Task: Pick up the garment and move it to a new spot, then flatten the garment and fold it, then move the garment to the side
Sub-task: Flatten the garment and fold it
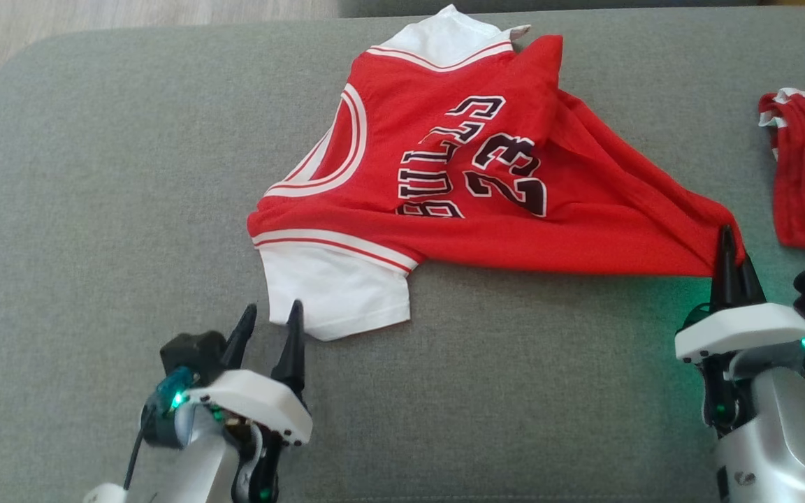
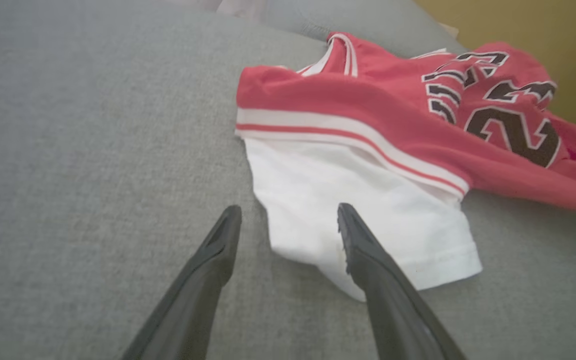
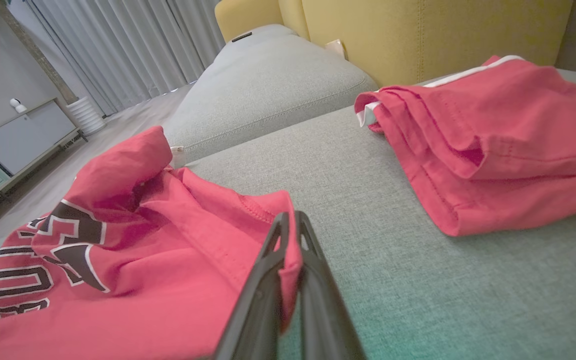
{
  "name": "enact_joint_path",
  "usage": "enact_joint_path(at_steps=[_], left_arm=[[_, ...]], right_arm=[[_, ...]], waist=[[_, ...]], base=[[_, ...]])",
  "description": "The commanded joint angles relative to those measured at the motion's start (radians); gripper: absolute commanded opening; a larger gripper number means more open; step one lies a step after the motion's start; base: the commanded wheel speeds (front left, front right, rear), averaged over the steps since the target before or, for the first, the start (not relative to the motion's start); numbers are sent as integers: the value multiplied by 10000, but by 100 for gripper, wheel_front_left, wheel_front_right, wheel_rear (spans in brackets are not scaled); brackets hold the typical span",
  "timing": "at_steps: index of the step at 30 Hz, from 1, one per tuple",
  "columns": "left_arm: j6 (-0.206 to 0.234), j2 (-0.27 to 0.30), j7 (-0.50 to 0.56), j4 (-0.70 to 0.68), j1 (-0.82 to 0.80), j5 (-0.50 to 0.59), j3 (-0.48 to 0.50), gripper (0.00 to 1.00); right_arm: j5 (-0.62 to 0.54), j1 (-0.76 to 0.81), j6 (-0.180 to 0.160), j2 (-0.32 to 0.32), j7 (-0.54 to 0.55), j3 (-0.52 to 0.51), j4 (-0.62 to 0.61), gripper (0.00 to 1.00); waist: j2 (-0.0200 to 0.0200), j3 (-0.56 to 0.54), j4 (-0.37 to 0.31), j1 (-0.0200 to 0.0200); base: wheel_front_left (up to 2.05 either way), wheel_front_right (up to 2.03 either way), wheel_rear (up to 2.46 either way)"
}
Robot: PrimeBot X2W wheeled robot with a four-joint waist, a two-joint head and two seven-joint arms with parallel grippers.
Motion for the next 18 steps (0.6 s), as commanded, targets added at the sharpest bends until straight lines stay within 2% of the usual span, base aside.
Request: enact_joint_path(at_steps=[1,4,14,18], left_arm=[[90,121,-124,7,-338,70,435,100],[69,121,-124,281,-390,96,505,100],[-460,246,-124,1222,-952,494,38,100],[-483,330,-87,1690,-1292,652,-120,100]], right_arm=[[76,-185,-9,-19,-11,286,-334,0],[109,-169,-9,-19,-25,327,-317,0],[201,-237,-9,-18,-68,494,-188,0],[182,-308,-9,-18,-53,534,-167,0]], waist=[[0,25,-15,0],[0,34,8,0],[0,114,26,0],[0,189,-34,0]], base=[[0,0,0],[0,0,0],[0,0,0],[0,0,0]])
